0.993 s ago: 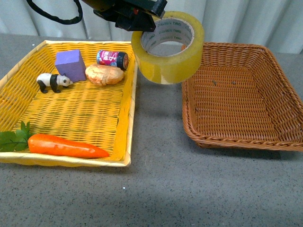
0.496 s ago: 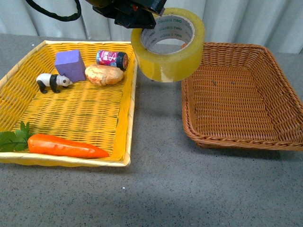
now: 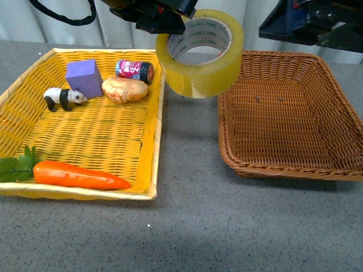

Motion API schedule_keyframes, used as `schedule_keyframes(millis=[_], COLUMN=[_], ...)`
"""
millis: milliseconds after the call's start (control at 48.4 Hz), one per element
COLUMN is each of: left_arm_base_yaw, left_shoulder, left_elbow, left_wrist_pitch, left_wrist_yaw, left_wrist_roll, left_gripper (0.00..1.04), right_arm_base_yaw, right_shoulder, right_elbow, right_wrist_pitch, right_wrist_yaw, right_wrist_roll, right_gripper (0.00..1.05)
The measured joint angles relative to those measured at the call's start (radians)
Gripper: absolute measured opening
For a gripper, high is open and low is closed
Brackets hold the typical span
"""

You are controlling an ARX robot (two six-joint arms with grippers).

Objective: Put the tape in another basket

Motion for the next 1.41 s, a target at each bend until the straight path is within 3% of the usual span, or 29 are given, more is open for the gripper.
schedule_keyframes(millis=[724,931,1075,1199,1406], left_arm_base_yaw=[0.000,0.000,0.000,-0.016,-0.021], left_shoulder=[0.000,0.000,0.000,-0.006,-0.039], left_elbow=[0.000,0.000,0.000,-0.010,-0.039], left_wrist_pitch=[0.000,0.000,0.000,0.008,0.058], left_wrist_yaw=[0.000,-0.002,-0.009,-0.140,-0.191], left_wrist_roll=[0.000,0.000,0.005,-0.087,-0.245], left_gripper=[0.15,0.15,0.15,0.15,0.55], right_arm_base_yaw=[0.087,0.095,0.110,0.103,0.091], right_shoulder=[0.277,0.306,0.311,0.320,0.325], right_elbow=[0.282,0.318,0.338,0.349,0.360], right_wrist_pitch=[-0.117,-0.149,-0.180,-0.193,-0.193], right_wrist_yaw=[0.048,0.045,0.049,0.020,0.025], right_wrist_roll=[0.026,0.048,0.084,0.101,0.156], right_gripper=[0.95,0.68,0.41,0.26,0.16])
